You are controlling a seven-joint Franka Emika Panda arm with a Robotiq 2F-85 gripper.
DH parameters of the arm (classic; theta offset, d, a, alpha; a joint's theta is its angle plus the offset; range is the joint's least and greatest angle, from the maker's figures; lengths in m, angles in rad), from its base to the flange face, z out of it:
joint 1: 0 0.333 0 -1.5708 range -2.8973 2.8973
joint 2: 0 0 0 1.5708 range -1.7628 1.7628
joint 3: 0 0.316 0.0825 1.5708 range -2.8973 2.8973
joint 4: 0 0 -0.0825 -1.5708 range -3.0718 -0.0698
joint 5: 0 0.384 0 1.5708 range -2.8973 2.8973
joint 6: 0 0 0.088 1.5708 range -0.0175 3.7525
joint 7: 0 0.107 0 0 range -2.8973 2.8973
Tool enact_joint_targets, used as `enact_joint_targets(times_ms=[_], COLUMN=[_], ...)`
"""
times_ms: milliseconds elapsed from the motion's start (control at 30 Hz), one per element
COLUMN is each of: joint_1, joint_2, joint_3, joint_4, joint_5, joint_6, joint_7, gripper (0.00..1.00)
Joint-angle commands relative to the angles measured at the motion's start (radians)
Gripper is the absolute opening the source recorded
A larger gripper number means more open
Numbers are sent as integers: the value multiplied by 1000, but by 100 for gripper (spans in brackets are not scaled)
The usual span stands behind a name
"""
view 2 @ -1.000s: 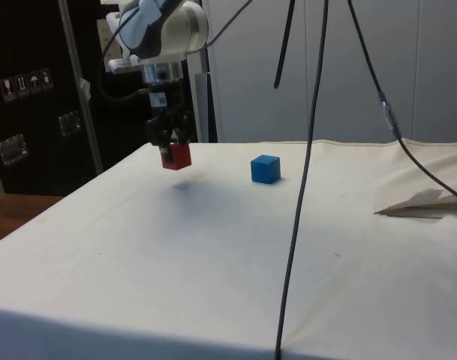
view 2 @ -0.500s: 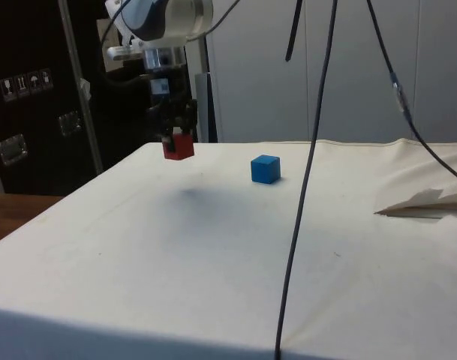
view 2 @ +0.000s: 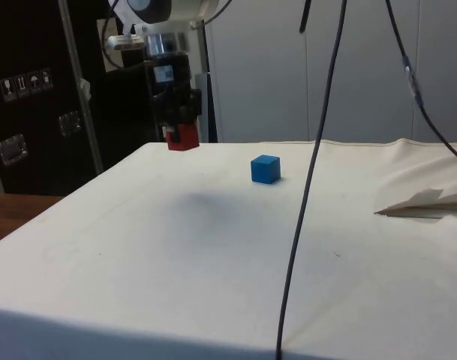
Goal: Stack the two cubes.
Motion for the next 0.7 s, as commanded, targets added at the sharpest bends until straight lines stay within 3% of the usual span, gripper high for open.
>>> enact_joint_targets(times_ms=[0, 167, 200, 233, 400, 467, 500, 533, 667], joint_1=[8, 15, 9, 16, 21, 21, 14, 21, 21], joint_2=[-19, -64, -56, -71, -120, -135, -121, -143, -181], joint_3=[-3, 3, 7, 4, 12, 17, 19, 19, 29], joint_4=[-18, -60, -51, -66, -108, -121, -108, -128, -159], joint_5=[-7, -19, -15, -22, -37, -42, -34, -45, -55], joint_6=[3, 1, -1, 1, -4, -5, -5, -5, -8], joint_7=[4, 5, 1, 5, 7, 8, 2, 9, 11], gripper=[5, 5, 5, 5, 5, 5, 5, 5, 5])
